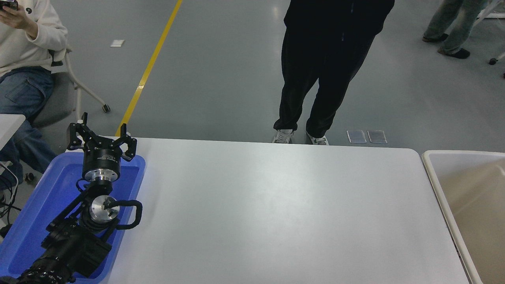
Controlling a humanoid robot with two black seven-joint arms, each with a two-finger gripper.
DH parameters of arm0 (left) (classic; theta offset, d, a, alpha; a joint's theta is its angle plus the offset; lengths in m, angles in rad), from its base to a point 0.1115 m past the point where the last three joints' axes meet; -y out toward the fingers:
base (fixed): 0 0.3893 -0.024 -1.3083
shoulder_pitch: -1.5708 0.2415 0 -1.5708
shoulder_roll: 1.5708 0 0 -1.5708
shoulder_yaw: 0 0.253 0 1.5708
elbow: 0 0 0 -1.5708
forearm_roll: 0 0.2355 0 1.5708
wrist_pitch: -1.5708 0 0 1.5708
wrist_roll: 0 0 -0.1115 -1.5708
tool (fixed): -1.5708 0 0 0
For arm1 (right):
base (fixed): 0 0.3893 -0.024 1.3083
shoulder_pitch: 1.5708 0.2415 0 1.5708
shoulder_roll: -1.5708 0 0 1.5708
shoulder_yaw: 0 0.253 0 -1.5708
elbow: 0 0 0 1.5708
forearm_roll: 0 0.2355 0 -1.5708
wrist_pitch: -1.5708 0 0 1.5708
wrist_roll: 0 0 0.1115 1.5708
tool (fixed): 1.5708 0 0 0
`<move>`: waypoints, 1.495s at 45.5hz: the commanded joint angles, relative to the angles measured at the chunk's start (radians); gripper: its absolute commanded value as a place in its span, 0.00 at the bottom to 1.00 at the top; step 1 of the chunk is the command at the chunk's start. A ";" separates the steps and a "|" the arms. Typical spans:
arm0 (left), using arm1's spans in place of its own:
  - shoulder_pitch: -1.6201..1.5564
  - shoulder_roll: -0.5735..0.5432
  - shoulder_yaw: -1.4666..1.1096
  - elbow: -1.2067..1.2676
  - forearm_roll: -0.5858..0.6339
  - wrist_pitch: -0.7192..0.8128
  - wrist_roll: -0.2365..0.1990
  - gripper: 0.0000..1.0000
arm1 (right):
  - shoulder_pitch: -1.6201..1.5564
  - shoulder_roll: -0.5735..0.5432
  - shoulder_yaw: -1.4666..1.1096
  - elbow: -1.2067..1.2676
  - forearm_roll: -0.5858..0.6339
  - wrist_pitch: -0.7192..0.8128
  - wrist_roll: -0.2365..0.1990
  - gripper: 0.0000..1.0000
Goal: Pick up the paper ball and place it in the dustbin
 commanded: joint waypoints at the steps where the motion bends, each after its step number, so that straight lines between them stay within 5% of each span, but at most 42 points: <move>1: 0.000 0.000 0.000 0.000 0.000 0.000 0.000 0.99 | -0.089 0.072 0.033 -0.042 -0.001 0.007 0.024 0.00; 29: 0.000 0.000 0.000 0.000 0.000 0.000 0.000 0.99 | -0.169 0.152 0.037 -0.045 -0.004 -0.003 0.041 0.00; 36: 0.000 0.000 0.000 0.000 0.000 0.000 0.000 0.99 | -0.175 0.158 0.042 -0.045 -0.001 -0.006 0.043 0.56; 39: 0.000 0.000 0.000 0.000 0.000 0.000 0.000 0.99 | -0.177 0.158 0.047 -0.045 0.002 -0.003 0.044 1.00; 68: 0.000 0.000 0.000 0.000 0.000 0.000 0.000 0.99 | -0.131 0.060 0.028 -0.043 -0.006 0.016 0.043 1.00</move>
